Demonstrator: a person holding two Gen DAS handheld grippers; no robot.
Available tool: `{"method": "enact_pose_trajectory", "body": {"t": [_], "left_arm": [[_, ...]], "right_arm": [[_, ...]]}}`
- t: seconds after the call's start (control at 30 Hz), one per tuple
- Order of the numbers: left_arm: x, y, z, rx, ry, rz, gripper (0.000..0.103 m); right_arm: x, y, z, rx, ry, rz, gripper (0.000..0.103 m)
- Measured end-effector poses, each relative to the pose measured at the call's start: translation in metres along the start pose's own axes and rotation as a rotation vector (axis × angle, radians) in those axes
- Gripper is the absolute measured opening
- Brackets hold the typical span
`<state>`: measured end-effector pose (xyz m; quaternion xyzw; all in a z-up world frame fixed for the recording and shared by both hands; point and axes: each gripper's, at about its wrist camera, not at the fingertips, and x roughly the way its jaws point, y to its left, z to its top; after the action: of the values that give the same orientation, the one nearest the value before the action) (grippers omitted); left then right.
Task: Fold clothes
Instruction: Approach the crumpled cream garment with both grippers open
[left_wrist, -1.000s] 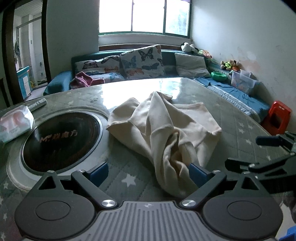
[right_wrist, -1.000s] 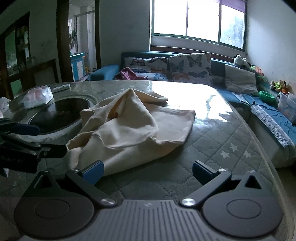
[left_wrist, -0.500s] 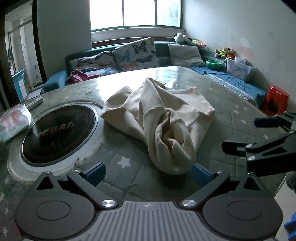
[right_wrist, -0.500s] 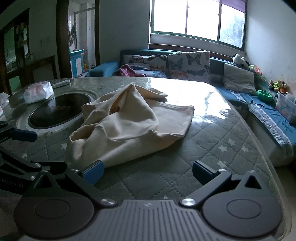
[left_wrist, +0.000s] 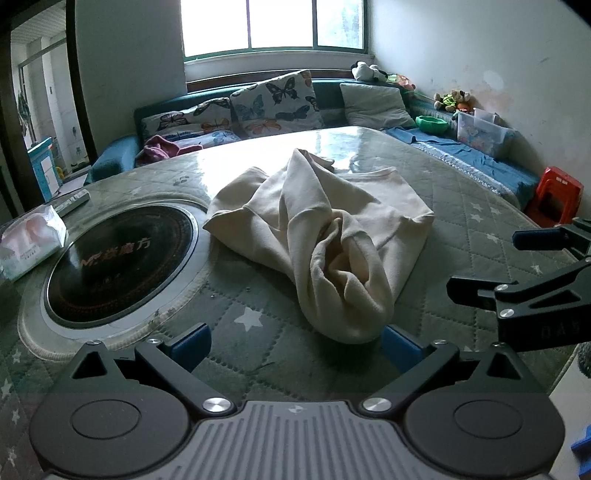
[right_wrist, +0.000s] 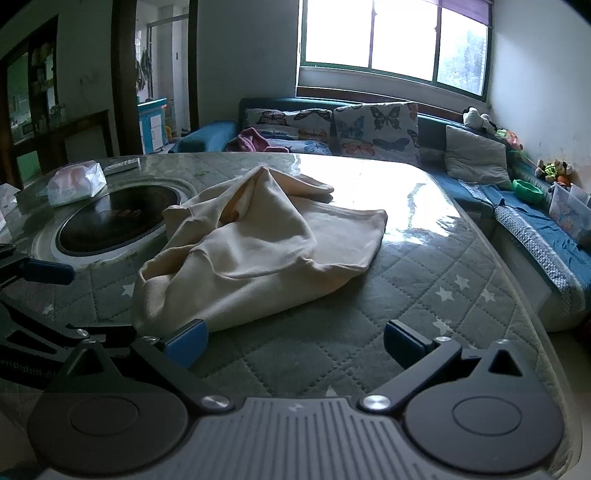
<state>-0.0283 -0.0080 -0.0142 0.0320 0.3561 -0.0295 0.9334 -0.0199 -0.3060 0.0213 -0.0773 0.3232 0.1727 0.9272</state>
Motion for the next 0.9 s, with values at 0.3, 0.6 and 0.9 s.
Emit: {"method": "enact_pose_trajectory", "body": {"t": [0.3,0.6,0.9], "left_arm": [[0.002,0.002,0.003,-0.001,-0.001,0.001,0.101],[0.005,0.004,0.011,0.004,-0.009,0.0,0.101],[0.007,0.013,0.022,0.0,-0.027,0.003,0.101]], "right_arm": [[0.002,-0.001,0.001,-0.004,0.003,-0.001,0.102],[0.006,-0.004,0.009,-0.017,0.001,0.001,0.102],[0.014,-0.007,0.02,-0.022,-0.004,0.016,0.098]]}}
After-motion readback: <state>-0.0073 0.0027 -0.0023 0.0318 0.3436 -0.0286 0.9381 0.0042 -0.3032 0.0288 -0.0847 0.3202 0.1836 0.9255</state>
